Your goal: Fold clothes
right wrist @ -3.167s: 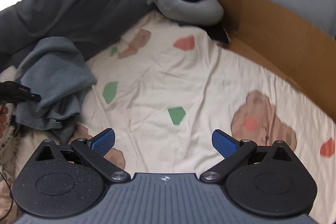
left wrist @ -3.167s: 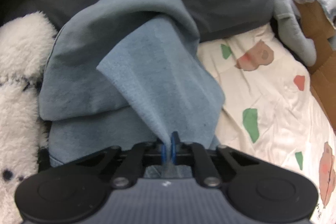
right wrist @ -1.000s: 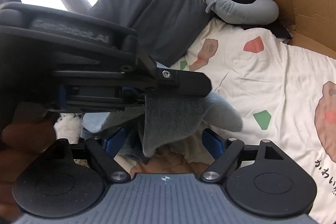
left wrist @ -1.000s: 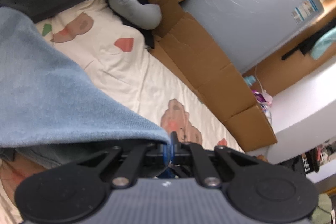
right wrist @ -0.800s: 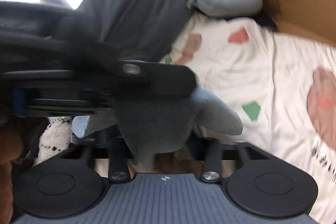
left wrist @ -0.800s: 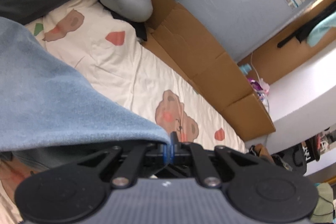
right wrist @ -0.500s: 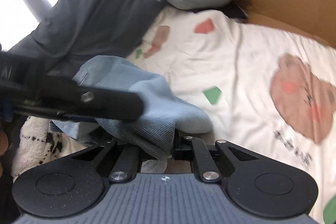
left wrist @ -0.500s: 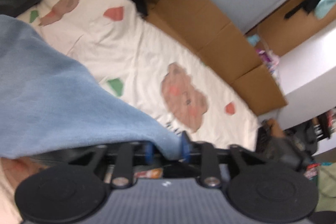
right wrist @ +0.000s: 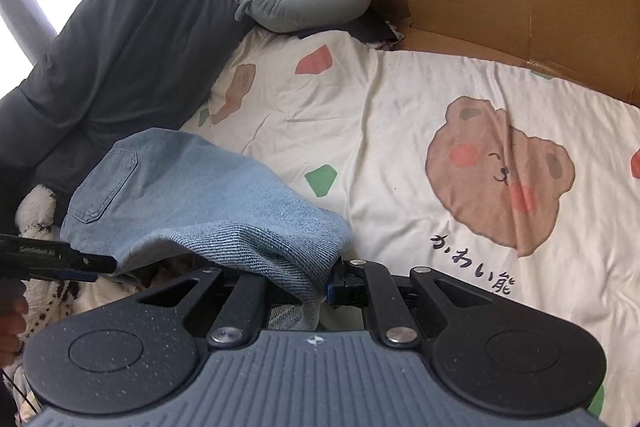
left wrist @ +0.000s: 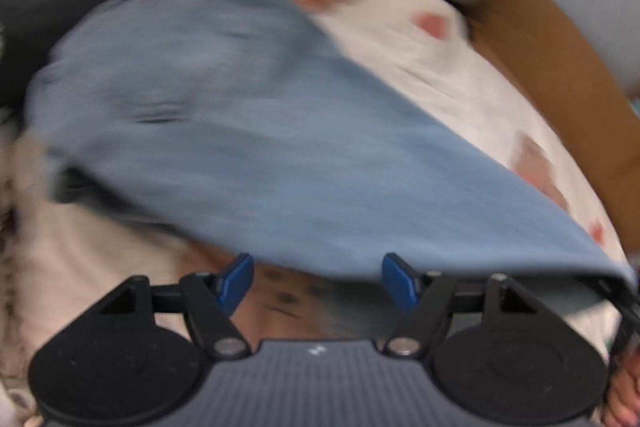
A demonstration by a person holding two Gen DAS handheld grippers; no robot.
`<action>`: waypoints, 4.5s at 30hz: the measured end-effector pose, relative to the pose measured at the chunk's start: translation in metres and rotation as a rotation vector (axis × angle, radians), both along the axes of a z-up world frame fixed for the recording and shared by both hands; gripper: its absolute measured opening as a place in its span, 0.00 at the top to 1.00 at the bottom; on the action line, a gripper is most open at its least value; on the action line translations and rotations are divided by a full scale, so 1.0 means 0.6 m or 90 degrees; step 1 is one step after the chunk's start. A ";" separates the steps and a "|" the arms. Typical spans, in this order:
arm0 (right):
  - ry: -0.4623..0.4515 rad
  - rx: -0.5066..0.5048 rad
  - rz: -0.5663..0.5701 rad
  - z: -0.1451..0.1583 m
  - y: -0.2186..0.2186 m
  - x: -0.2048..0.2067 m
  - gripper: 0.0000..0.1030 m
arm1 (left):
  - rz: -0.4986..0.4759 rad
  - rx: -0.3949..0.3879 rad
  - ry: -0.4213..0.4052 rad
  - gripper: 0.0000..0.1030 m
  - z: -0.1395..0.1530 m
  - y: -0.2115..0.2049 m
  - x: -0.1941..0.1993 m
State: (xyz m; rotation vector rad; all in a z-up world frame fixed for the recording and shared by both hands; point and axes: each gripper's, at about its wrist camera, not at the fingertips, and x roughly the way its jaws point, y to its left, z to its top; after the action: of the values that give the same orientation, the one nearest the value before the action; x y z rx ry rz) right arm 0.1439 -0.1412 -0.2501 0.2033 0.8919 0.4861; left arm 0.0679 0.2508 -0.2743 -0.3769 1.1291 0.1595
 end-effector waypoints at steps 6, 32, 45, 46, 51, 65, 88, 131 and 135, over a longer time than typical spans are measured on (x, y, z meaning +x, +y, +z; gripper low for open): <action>0.003 0.001 -0.013 0.008 -0.024 -0.012 0.93 | 0.120 -0.017 -0.018 0.18 -0.017 0.099 -0.009; 0.010 -0.066 -0.005 0.077 -0.098 -0.038 0.94 | 0.135 -0.095 -0.186 0.92 0.112 0.127 0.065; -0.006 -0.113 -0.004 0.117 -0.092 0.049 0.94 | 0.082 -0.071 -0.240 0.92 0.165 0.092 0.210; -0.006 -0.118 -0.005 0.118 -0.092 0.060 0.94 | 0.079 -0.069 -0.243 0.92 0.167 0.090 0.221; -0.018 -0.155 -0.003 0.115 -0.087 0.124 0.94 | 0.060 -0.052 -0.247 0.92 0.160 0.076 0.283; 0.004 -0.246 -0.011 0.053 -0.071 0.323 0.93 | 0.039 0.008 -0.220 0.92 0.102 0.045 0.481; 0.038 -0.245 -0.086 -0.007 -0.102 0.429 0.28 | -0.021 0.135 -0.122 0.32 0.010 -0.020 0.539; 0.102 -0.141 -0.063 -0.142 -0.036 0.161 0.09 | -0.117 0.023 -0.078 0.28 -0.072 -0.164 0.138; 0.111 -0.122 -0.079 -0.150 -0.050 0.163 0.10 | -0.127 0.017 -0.062 0.28 -0.086 -0.175 0.129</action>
State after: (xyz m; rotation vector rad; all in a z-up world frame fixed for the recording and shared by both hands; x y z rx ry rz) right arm 0.2415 -0.1714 -0.3399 0.1261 1.0835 0.2684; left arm 0.1453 0.1455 -0.3259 -0.2443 1.0610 -0.0187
